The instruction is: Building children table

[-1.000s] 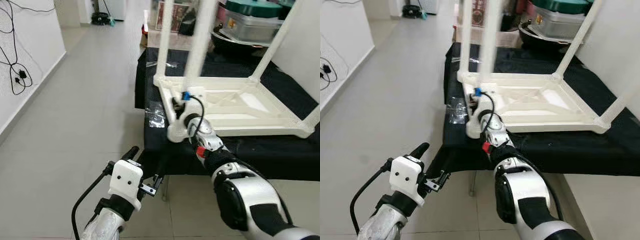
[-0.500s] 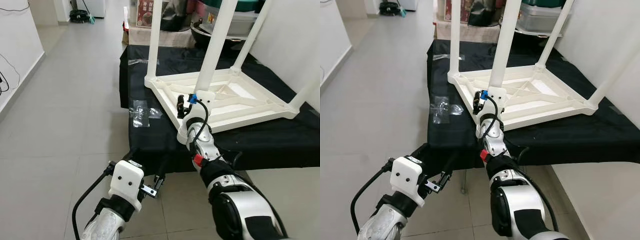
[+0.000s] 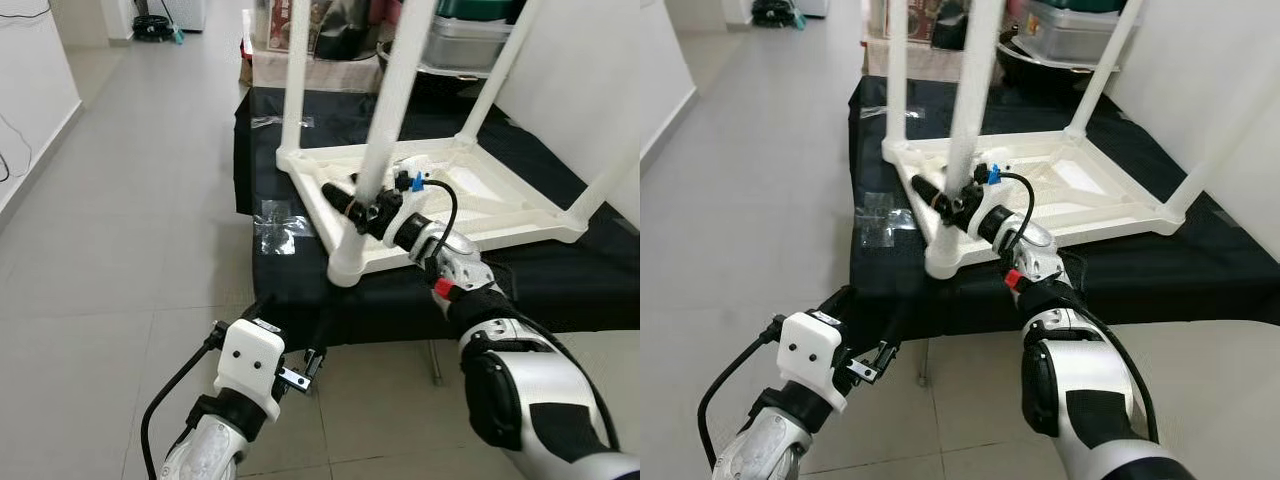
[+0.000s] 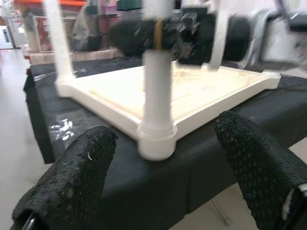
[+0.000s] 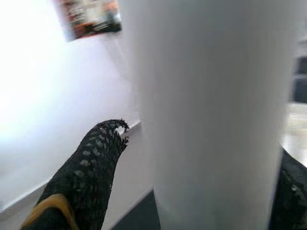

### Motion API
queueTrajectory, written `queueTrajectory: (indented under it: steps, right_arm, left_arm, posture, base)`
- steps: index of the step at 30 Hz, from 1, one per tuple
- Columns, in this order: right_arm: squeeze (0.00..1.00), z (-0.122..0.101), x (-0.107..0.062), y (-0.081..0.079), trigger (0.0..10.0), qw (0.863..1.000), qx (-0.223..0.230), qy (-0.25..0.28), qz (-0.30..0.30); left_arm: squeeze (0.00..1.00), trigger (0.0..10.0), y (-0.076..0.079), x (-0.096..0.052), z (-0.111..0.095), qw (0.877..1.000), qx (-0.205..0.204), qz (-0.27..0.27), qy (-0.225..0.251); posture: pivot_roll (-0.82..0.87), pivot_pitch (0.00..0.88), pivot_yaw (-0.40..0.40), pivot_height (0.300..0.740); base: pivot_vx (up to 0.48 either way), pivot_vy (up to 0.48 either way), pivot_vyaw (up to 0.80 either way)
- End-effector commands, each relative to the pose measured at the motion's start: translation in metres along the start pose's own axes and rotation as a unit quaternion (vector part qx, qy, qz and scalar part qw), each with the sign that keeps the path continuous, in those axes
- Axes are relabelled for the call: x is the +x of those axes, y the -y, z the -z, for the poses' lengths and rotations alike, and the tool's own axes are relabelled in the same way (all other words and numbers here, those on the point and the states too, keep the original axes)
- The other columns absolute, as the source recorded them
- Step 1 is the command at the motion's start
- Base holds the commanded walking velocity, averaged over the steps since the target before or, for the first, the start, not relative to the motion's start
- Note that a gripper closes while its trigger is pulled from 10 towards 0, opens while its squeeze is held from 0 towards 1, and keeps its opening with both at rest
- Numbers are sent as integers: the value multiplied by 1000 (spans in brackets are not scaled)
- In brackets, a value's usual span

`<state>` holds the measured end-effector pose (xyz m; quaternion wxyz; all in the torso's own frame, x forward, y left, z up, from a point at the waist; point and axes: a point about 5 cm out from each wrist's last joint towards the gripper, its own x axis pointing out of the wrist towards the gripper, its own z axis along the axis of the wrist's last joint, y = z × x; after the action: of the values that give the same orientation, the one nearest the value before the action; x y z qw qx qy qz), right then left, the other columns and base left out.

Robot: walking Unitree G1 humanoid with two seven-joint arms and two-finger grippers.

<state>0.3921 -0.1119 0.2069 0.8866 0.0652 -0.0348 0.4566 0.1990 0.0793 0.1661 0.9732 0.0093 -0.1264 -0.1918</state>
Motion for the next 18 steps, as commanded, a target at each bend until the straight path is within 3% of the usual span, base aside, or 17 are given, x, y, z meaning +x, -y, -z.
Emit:
queueTrajectory:
  steps: [1, 2, 6, 7, 8, 9, 12, 15, 17, 18]
  right_arm:
    - [0, 13, 4, -9, 10000, 999, 13, -24, -39]
    - [0, 21, 5, -18, 10000, 996, 16, -39, -84]
    - [0, 34, 11, -36, 10000, 987, 11, -58, -153]
    - [0, 36, 18, -39, 4627, 990, -4, -58, -128]
    - [0, 36, 24, -38, 0, 994, -14, -53, -90]
    - [0, 36, 24, -38, 0, 994, -14, -53, -90]
    - [0, 23, 31, -20, 0, 996, -30, -24, 86]
    - [0, 19, 30, -15, 0, 991, -29, -20, 129]
    - [0, 16, 23, 0, 0, 966, -49, -29, 251]
    - [0, 16, 23, 0, 0, 966, -49, -29, 251]
  left_arm:
    - [0, 10000, 2, 0, 4, 1000, -2, 2, -9]
    - [0, 10000, 2, -1, 3, 1000, -2, 2, -9]
    - [0, 10000, 2, -1, 3, 1000, -2, 1, -8]
    - [0, 10000, 2, -1, 3, 1000, -2, 1, -9]
    - [0, 10000, 1, -1, 3, 1000, -2, 1, -9]
    - [0, 10000, 1, -1, 3, 1000, -2, 1, -9]
    - [0, 10000, 1, -1, 3, 1000, -2, 1, -10]
    - [0, 10000, 1, -1, 3, 1000, -2, 2, -10]
    - [0, 10000, 1, -1, 4, 1000, -2, 2, -11]
    - [0, 10000, 1, -1, 4, 1000, -2, 2, -11]
  posture:
    - [107, 79, -127, 740]
    - [107, 79, -127, 740]
    - [107, 83, -126, 740]
    - [107, 87, -127, 740]
    - [103, 89, -126, 740]
    - [103, 89, -126, 740]
    - [101, 90, -124, 740]
    - [101, 90, -124, 740]
    - [99, 89, -122, 740]
    - [99, 89, -122, 740]
  base:
    - [0, 0, 0]
    - [0, 0, 0]
    - [0, 0, 0]
    - [0, 0, 0]
    - [0, 0, 0]
    - [0, 0, 0]
    - [0, 0, 0]
    - [0, 0, 0]
    - [0, 0, 0]
    - [0, 0, 0]
